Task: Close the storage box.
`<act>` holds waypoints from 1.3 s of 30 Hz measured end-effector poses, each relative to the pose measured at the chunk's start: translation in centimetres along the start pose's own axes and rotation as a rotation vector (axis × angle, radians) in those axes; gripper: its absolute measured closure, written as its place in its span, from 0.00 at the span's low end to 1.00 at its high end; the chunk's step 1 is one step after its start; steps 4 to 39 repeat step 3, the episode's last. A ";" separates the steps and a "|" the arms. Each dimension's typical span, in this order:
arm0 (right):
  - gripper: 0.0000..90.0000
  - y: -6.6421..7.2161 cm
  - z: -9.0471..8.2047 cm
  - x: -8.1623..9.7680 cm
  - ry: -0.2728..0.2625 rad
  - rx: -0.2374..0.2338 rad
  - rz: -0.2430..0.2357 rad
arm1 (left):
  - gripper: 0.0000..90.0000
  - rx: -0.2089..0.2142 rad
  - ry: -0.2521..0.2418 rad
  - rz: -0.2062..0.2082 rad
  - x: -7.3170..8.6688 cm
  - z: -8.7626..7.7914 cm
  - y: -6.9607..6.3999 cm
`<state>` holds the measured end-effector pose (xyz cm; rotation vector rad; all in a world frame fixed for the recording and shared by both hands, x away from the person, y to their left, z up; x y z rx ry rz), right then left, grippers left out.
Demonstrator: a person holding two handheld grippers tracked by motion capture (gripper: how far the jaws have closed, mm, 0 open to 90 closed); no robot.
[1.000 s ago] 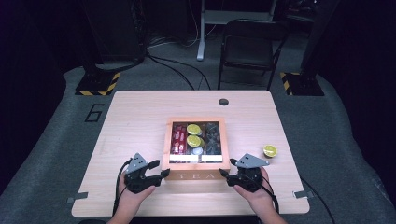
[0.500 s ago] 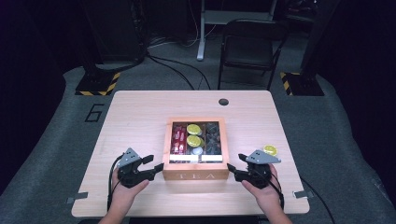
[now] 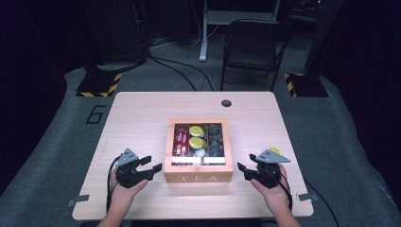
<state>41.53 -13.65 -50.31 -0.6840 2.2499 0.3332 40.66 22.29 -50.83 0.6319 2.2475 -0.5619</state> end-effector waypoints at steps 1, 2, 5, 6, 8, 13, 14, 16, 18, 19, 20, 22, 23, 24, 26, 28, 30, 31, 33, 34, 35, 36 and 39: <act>0.42 0.0 0.0 0.0 -0.001 -0.004 0.003 | 0.42 0.000 -0.004 -0.004 0.0 0.0 -0.1; 0.42 -0.1 -0.1 0.0 -0.002 0.002 -0.006 | 0.41 0.002 -0.007 -0.004 -0.1 0.0 -0.2; 0.42 0.0 -0.1 -0.1 -0.010 -0.001 -0.007 | 0.41 0.004 -0.005 0.006 0.0 -0.1 -0.3; 0.42 0.0 -0.1 -0.1 -0.010 -0.001 -0.007 | 0.41 0.004 -0.005 0.006 0.0 -0.1 -0.3; 0.42 0.0 -0.1 -0.1 -0.010 -0.001 -0.007 | 0.41 0.004 -0.005 0.006 0.0 -0.1 -0.3; 0.42 0.0 -0.1 -0.1 -0.010 -0.001 -0.007 | 0.41 0.004 -0.005 0.006 0.0 -0.1 -0.3; 0.42 0.0 -0.1 -0.1 -0.010 -0.001 -0.007 | 0.41 0.004 -0.005 0.006 0.0 -0.1 -0.3; 0.42 0.0 -0.1 -0.1 -0.010 -0.001 -0.007 | 0.41 0.004 -0.005 0.006 0.0 -0.1 -0.3; 0.42 0.0 -0.1 -0.1 -0.010 -0.001 -0.007 | 0.41 0.004 -0.005 0.006 0.0 -0.1 -0.3; 0.42 0.0 -0.1 -0.1 -0.010 -0.001 -0.007 | 0.41 0.004 -0.005 0.006 0.0 -0.1 -0.3; 0.42 0.0 -0.1 -0.1 -0.010 -0.001 -0.007 | 0.41 0.004 -0.005 0.006 0.0 -0.1 -0.3; 0.42 0.0 -0.1 -0.1 -0.010 -0.001 -0.007 | 0.41 0.004 -0.005 0.006 0.0 -0.1 -0.3; 0.42 0.0 -0.1 -0.1 -0.010 -0.001 -0.007 | 0.41 0.004 -0.005 0.006 0.0 -0.1 -0.3; 0.42 0.0 -0.1 -0.1 -0.010 -0.001 -0.007 | 0.41 0.004 -0.005 0.006 0.0 -0.1 -0.3; 0.42 0.0 -0.1 -0.1 -0.010 -0.001 -0.007 | 0.41 0.004 -0.005 0.006 0.0 -0.1 -0.3; 0.42 0.0 -0.1 -0.1 -0.010 -0.001 -0.007 | 0.41 0.004 -0.005 0.006 0.0 -0.1 -0.3; 0.42 0.0 -0.1 -0.1 -0.010 -0.001 -0.007 | 0.41 0.004 -0.005 0.006 0.0 -0.1 -0.3; 0.42 0.0 -0.1 -0.1 -0.010 -0.001 -0.007 | 0.41 0.004 -0.005 0.006 0.0 -0.1 -0.3; 0.42 0.0 -0.1 -0.1 -0.010 -0.001 -0.007 | 0.41 0.004 -0.005 0.006 0.0 -0.1 -0.3; 0.42 0.0 -0.1 -0.1 -0.010 -0.001 -0.007 | 0.41 0.004 -0.005 0.006 0.0 -0.1 -0.3; 0.42 0.0 -0.1 -0.1 -0.010 -0.001 -0.007 | 0.41 0.004 -0.005 0.006 0.0 -0.1 -0.3; 0.42 0.0 -0.1 -0.1 -0.010 -0.001 -0.007 | 0.41 0.004 -0.005 0.006 0.0 -0.1 -0.3; 0.42 0.0 -0.1 -0.1 -0.010 -0.001 -0.007 | 0.41 0.004 -0.005 0.006 0.0 -0.1 -0.3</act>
Point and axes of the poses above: each handheld gripper's, and its own axes: z roughly forward along the jaws, x roughly out of its underside, y roughly to its left, the point moved 8 cm from there along z, roughly forward along the jaws, and after that the axes turned 12 degrees about y, right-handed, at the moved point
